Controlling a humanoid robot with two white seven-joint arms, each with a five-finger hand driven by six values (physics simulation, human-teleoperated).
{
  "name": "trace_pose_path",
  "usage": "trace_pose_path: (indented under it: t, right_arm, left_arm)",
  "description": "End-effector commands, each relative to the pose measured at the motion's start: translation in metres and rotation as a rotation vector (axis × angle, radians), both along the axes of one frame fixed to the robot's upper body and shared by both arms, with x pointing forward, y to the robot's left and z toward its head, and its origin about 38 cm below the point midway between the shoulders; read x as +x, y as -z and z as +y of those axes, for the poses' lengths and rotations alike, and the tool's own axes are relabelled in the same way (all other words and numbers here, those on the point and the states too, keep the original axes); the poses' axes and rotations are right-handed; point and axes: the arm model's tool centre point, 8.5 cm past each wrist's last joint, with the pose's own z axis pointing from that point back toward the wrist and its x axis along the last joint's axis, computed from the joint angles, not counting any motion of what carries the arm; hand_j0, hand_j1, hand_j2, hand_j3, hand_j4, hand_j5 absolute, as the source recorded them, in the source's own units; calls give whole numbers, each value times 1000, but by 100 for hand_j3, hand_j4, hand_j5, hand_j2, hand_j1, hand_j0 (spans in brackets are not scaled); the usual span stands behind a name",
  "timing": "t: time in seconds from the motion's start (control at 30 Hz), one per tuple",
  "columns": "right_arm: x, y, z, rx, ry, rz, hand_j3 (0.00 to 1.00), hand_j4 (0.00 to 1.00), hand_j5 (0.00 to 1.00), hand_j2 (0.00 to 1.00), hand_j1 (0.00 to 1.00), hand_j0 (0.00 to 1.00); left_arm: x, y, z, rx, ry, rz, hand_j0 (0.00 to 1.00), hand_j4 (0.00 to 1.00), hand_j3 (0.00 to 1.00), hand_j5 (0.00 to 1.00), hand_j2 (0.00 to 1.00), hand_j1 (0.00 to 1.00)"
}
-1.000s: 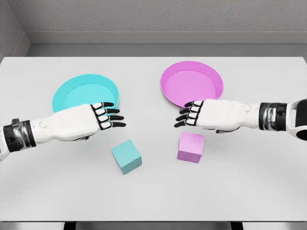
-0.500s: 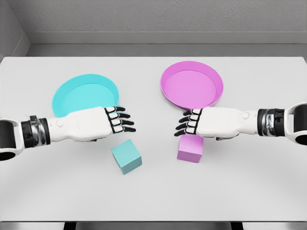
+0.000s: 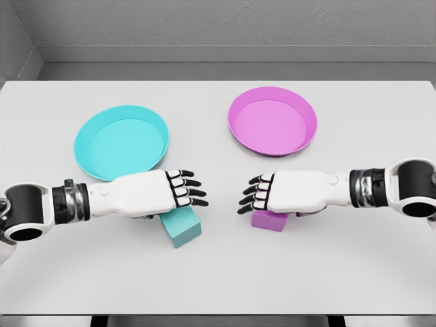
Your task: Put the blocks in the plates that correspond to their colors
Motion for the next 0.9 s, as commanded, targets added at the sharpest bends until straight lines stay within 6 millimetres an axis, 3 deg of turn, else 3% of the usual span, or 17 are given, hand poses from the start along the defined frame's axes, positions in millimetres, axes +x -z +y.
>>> trace_pose_path:
  t: [0.0,0.1,0.13,0.2,0.33,0.87]
  right_arm:
    - [0,0,-1,0,4,4,100,100,100,100,100,100]
    - [1,2,-4,-7,11,6,100,100,100,100,100,100]
    - [1,2,-4,-8,10,6,95,95,95,95,95,95]
    - [0,2,-4,-10,10,5,60,60,60,60,60,60]
    - [0,2,-4,-15,10,2,45,45,45,45,45,45]
    - [10,-16,-4,1,17,-48,43,43,43,43,43,43]
  left_arm:
    - [0,0,2,2,-3,6,100,100,100,100,100,100]
    - [-1,1,1,5,-3,9,100,100,100,100,100,100]
    - [-1,1,1,5,-3,9,100,100,100,100,100,100]
    - [0,1,2,10,-3,6,100,100,100,100,100,100]
    - [4,-5,3,20,-1,-11,100,100,100,100,100,100]
    - [2,-2,-2,30,7,-1,100,100,100,100,100,100]
